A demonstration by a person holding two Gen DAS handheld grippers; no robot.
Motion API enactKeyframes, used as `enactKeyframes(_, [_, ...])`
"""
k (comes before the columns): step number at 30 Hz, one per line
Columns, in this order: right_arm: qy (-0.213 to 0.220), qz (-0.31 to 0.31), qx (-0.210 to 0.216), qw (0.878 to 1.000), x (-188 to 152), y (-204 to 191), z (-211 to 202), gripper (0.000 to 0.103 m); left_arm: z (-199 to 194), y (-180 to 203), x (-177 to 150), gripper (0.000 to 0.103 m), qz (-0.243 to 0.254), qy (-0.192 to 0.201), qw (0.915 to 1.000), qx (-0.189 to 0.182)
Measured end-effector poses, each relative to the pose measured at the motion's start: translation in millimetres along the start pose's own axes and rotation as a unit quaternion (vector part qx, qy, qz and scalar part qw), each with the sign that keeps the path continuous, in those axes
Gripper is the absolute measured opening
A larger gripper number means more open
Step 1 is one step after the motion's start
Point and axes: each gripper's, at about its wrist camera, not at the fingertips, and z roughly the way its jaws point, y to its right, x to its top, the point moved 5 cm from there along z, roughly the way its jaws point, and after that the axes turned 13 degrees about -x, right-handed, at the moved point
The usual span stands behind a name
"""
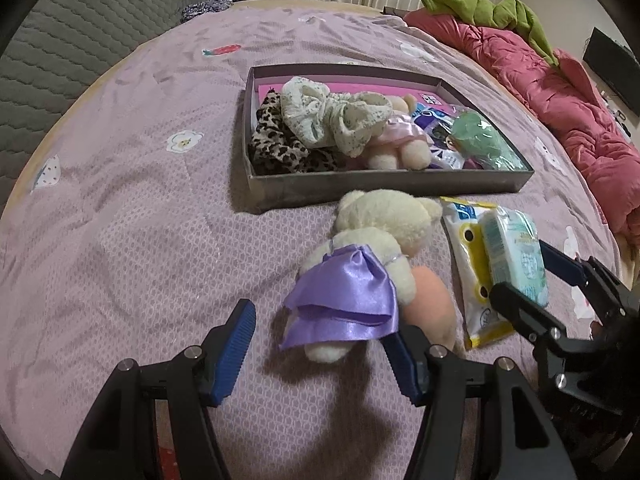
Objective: Organize soft objects
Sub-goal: 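Grasp the purple-dress teddy bear with left while right grasps the green floral wipes pack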
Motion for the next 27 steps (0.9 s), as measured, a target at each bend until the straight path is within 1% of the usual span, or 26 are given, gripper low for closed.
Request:
enactKeyframes(6, [-0.003, 0.008, -0.003, 1.000, 1, 4, 4, 0.078, 2, -3, 10, 0.061, -0.005, 0.009, 0.9999, -0.012])
enactKeyframes(8, [-0.004, 0.012, -0.003, 1.000, 2, 6, 6, 0.078, 4, -1, 12, 0.055, -0.001, 0.009, 0.9998, -0.015])
enactKeyframes(12, [-0.003, 0.014, -0.001, 1.000, 2, 6, 7, 0.078, 8, 3, 16, 0.046, 0.006, 0.006, 0.9995, -0.029])
enactKeyframes(13, [-0.003, 0.015, 0.001, 1.000, 2, 6, 7, 0.078, 9, 5, 17, 0.042, 0.009, 0.006, 0.9994, -0.032])
enactKeyframes(16, [-0.006, 0.021, 0.003, 1.000, 3, 8, 10, 0.078, 12, 9, 20, 0.039, 0.015, 0.006, 0.9991, -0.040])
enactKeyframes(21, [-0.011, 0.022, 0.004, 1.000, 2, 8, 13, 0.078, 18, 13, 26, 0.038, 0.022, 0.002, 0.9988, -0.044])
enactKeyframes(23, [-0.013, 0.020, -0.001, 1.000, 2, 8, 14, 0.076, 21, 13, 27, 0.038, 0.019, 0.000, 0.9988, -0.046])
enactKeyframes(24, [-0.013, 0.019, -0.003, 1.000, 1, 8, 15, 0.071, 22, 13, 27, 0.038, 0.018, 0.000, 0.9987, -0.047])
enactKeyframes(27, [-0.015, 0.019, -0.006, 1.000, 1, 9, 17, 0.065, 24, 13, 27, 0.038, 0.012, 0.000, 0.9987, -0.050])
